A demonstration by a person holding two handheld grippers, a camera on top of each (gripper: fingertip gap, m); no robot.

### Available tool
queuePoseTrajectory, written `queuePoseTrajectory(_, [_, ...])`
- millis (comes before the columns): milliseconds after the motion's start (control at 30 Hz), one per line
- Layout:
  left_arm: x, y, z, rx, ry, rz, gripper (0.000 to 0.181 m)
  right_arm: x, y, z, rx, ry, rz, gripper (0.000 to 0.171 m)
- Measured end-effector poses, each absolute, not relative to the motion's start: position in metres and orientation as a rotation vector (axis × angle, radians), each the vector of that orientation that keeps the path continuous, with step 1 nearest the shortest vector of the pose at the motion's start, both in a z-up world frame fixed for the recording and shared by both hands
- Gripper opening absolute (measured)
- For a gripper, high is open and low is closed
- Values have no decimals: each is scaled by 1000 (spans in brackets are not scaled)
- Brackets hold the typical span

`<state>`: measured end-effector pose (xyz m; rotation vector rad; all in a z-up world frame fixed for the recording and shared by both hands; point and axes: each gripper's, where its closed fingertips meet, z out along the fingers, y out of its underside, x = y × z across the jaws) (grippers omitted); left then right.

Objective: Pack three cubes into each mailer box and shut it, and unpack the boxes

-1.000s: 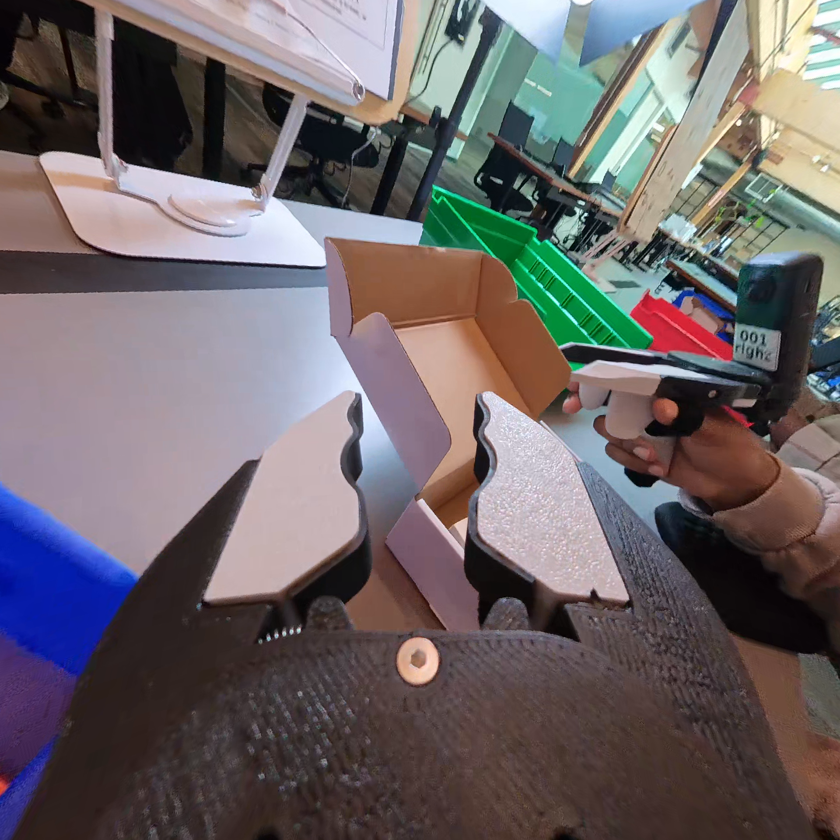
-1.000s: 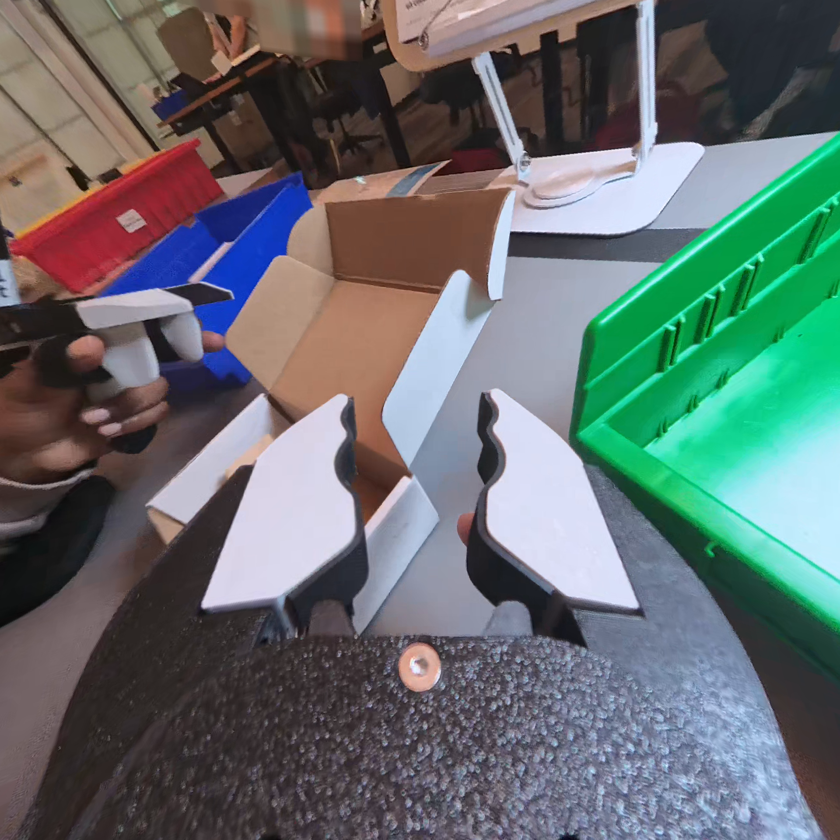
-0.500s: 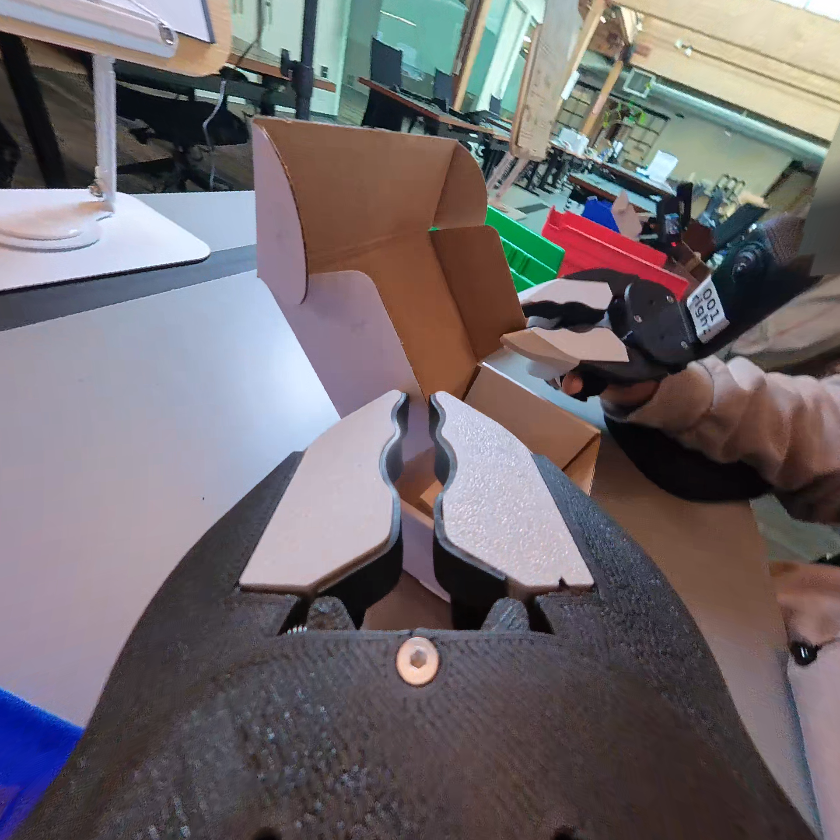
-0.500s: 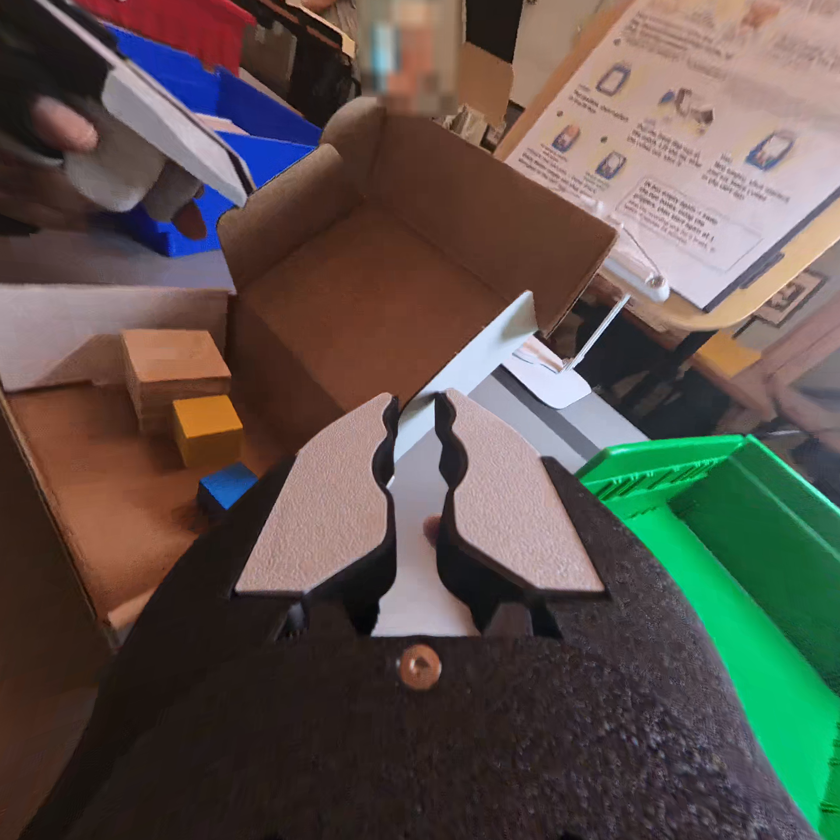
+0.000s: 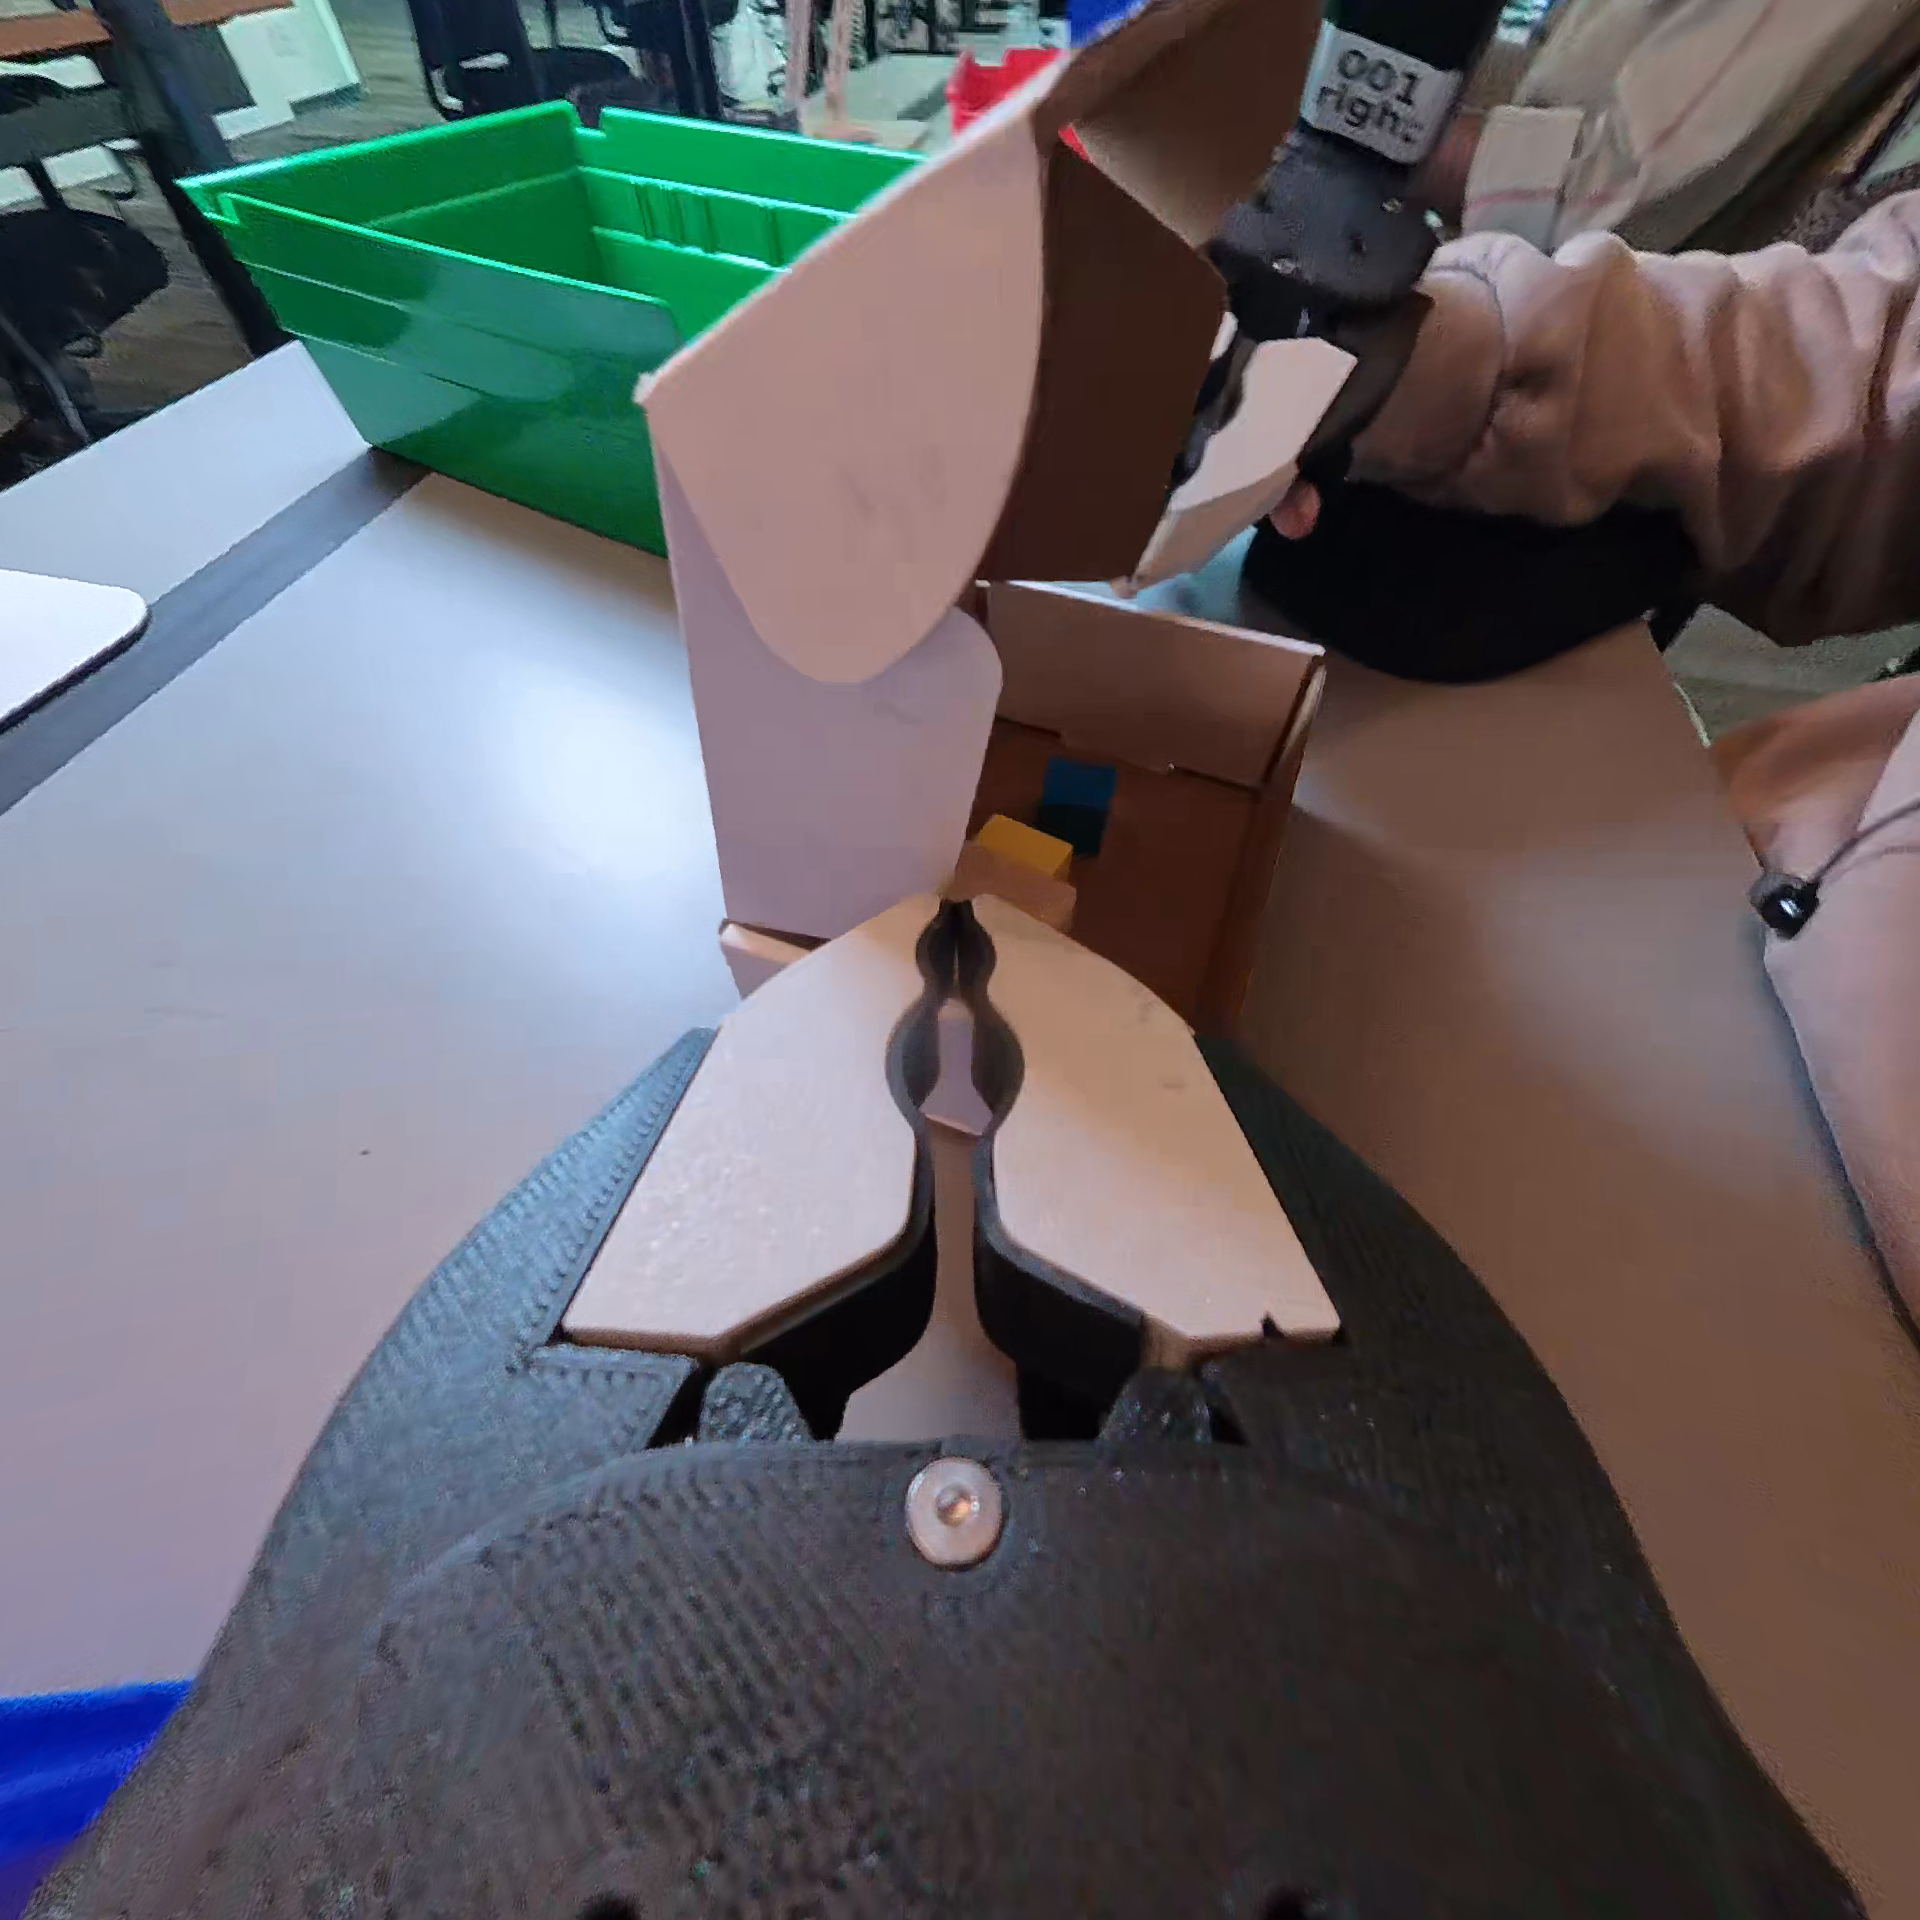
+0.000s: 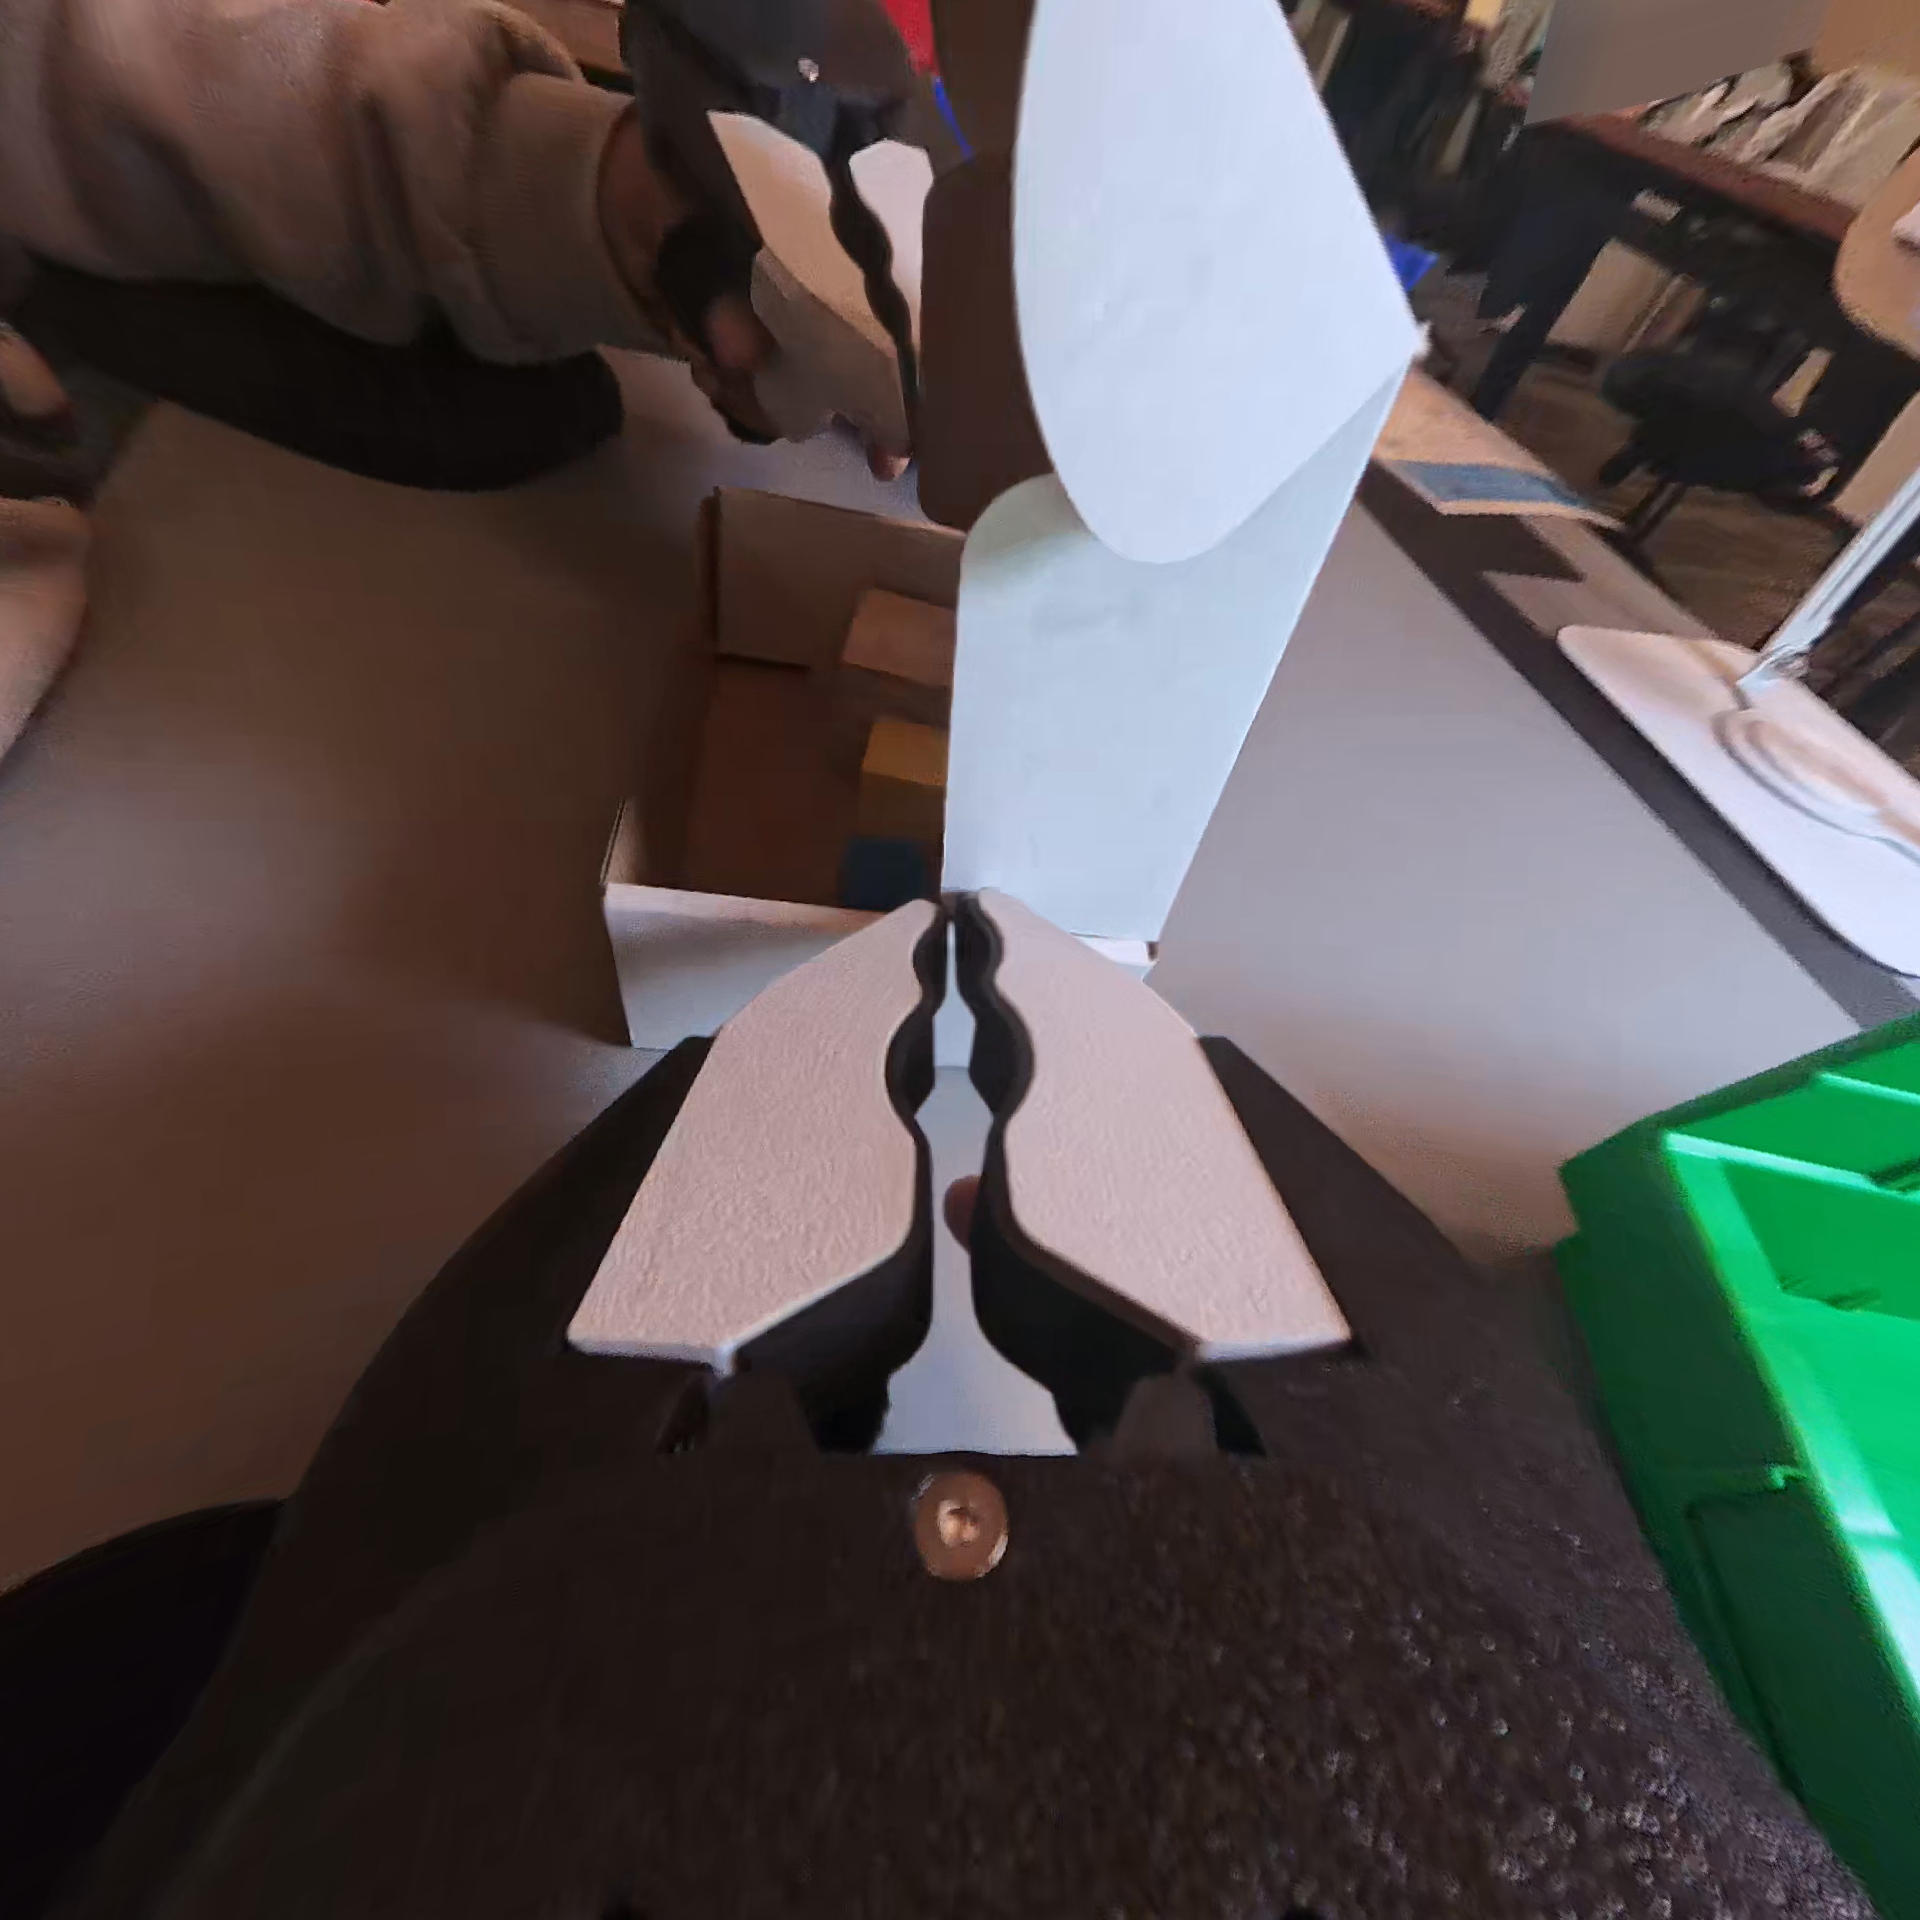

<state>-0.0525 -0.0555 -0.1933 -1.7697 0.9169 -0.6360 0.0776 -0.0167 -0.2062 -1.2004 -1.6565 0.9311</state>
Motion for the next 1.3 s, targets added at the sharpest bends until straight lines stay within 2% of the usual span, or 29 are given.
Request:
queuePoseTrajectory(100, [-50,-62,-195,-1767,967,-653,0,84,-18,-215,-1241,-1735,932,2])
queuePoseTrajectory(167, [-52,-66,-194,-1766,998,-653,0,91,-17,-213,-1296,-1742,986,19])
queuePoseTrajectory(267, [-62,-61,-188,-1760,962,-616,0,98,3,-188,-1355,-1588,1056,59])
queuePoseTrajectory(367, [-73,-50,-177,-1755,851,-619,8,92,21,-156,-1335,-1419,1129,74])
queuePoseTrajectory(467, [-78,-41,-170,-1753,736,-692,25,76,19,-143,-1367,-1371,1370,83])
queuePoseTrajectory(567, [-80,-39,-161,-1709,663,-804,41,64,18,-142,-1386,-1355,1589,72])
queuePoseTrajectory(700, [-85,-35,-156,-1685,668,-885,50,56,11,-157,-1361,-1512,1514,51])
queuePoseTrajectory(1000, [-74,-29,-167,-1766,1139,-778,56,53,-1,-163,-1215,-1688,1270,51])
queuePoseTrajectory(1100, [-53,-37,-172,-1717,1231,-856,52,51,-5,-167,-1186,-1725,1170,51])
queuePoseTrajectory(1167, [-45,-43,-174,-1675,1259,-865,43,51,-6,-169,-1174,-1742,1086,51])
queuePoseTrajectory(1300, [-45,-54,-183,-1671,1333,-726,44,54,-14,-179,-1139,-1801,910,52])
